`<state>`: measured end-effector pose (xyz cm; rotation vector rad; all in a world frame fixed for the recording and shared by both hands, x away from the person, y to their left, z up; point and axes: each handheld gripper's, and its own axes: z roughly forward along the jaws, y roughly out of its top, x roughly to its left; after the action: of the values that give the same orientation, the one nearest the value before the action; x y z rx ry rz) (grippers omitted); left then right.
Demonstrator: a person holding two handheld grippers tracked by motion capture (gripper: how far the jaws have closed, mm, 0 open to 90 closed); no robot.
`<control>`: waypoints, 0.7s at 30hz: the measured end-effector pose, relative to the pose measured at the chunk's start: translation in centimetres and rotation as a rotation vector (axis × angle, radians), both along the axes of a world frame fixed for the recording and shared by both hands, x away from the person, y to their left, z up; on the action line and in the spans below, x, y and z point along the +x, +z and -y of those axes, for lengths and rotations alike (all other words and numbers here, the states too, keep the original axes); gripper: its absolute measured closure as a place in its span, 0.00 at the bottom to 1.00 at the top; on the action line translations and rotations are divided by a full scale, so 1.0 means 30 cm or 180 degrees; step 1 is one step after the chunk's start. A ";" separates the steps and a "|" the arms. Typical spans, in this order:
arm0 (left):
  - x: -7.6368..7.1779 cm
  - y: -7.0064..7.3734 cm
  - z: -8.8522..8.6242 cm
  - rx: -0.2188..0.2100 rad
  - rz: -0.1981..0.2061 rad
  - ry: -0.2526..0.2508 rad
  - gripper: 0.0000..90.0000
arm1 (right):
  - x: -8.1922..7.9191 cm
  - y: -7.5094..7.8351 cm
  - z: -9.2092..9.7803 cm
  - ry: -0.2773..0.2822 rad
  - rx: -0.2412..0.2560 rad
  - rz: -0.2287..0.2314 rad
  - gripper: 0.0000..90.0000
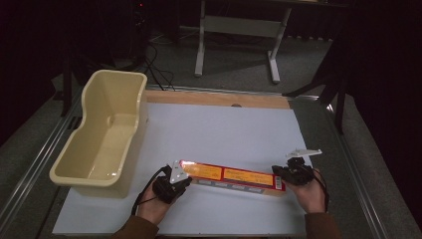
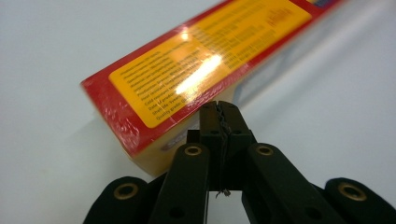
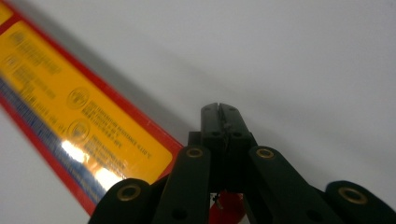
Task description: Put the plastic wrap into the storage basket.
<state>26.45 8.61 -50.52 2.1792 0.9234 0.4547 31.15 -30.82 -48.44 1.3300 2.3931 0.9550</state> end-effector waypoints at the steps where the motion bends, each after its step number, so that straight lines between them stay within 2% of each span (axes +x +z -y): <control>1: 0.014 -0.001 0.002 -0.0023 -0.0004 0.0043 1.00 | -0.017 -0.002 0.004 0.0013 0.0021 -0.0001 1.00; 4: 0.049 -0.001 0.007 -0.0091 -0.0013 0.0151 1.00 | -0.062 -0.005 0.007 0.0009 0.0070 -0.0076 1.00; 6: 0.056 0.003 0.007 -0.0187 -0.0018 0.0172 0.97 | -0.086 -0.009 0.000 0.0040 -0.0029 -0.0091 1.00; 8: 0.048 0.011 0.001 -0.0183 0.0016 0.0132 0.92 | -0.104 -0.005 -0.008 0.0036 -0.0125 -0.0010 0.94; 9: 0.040 0.015 -0.002 -0.0188 0.0030 0.0138 0.89 | -0.108 0.000 -0.009 0.0037 -0.0174 0.0068 0.90; 13: -0.004 0.040 -0.028 -0.0240 0.0130 0.0086 0.75 | -0.121 0.043 -0.035 0.0196 -0.0101 0.0264 0.84; 18: -0.083 0.069 -0.068 -0.0270 0.0267 0.0045 0.58 | -0.134 0.097 -0.128 0.0550 -0.0177 0.0384 0.74; 20: -0.109 0.072 -0.088 -0.0258 0.0300 0.0062 0.53 | -0.131 0.116 -0.163 0.0626 -0.0195 0.0450 0.65; 21: -0.119 0.072 -0.098 -0.0238 0.0317 0.0073 0.50 | -0.127 0.124 -0.179 0.0610 -0.0226 0.0491 0.61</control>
<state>22.89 11.56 -48.35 2.0613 0.8978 0.5265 27.35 -25.45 -44.72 0.9782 2.4422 0.9725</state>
